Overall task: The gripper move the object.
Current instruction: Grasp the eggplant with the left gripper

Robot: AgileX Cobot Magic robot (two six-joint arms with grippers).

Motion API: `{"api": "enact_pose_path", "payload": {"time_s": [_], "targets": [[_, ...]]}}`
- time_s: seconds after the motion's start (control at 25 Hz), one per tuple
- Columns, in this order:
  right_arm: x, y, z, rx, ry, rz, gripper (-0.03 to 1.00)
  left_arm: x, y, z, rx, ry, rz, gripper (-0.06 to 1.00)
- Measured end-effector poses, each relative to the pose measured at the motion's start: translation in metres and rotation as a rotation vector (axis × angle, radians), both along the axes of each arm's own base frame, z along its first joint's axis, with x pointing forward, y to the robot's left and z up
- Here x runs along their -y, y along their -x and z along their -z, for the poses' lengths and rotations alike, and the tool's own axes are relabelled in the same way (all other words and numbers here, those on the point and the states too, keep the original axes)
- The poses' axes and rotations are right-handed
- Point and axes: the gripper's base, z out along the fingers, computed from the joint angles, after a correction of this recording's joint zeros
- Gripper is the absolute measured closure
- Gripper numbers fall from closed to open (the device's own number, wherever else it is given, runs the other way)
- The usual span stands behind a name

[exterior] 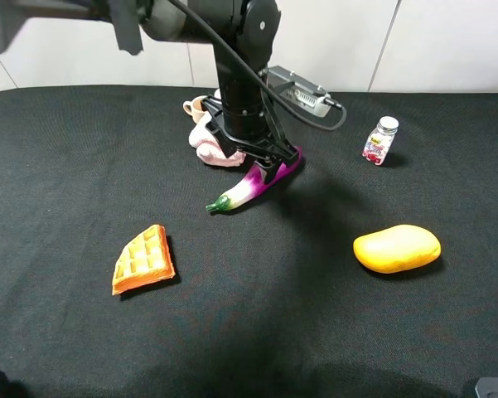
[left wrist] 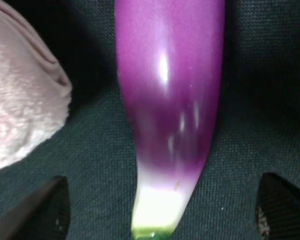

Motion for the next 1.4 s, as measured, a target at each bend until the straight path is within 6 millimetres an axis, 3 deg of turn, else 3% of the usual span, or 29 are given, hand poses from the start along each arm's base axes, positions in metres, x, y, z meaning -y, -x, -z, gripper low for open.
{"api": "enact_pose_path", "payload": {"time_s": [0.52,1.04,1.4], "targets": [[0.000,0.000,0.000,0.000,-0.002,-0.001,0.27,0.021,-0.018,0.019,0.017,0.069,-0.015,0.16],[-0.001,0.000,0.000,0.001,-0.009,-0.004,0.27,0.025,-0.021,0.039,-0.002,0.055,-0.014,0.16],[-0.001,0.000,0.000,0.001,-0.010,-0.005,0.27,0.025,-0.021,0.040,-0.003,0.054,-0.014,0.16]]}}
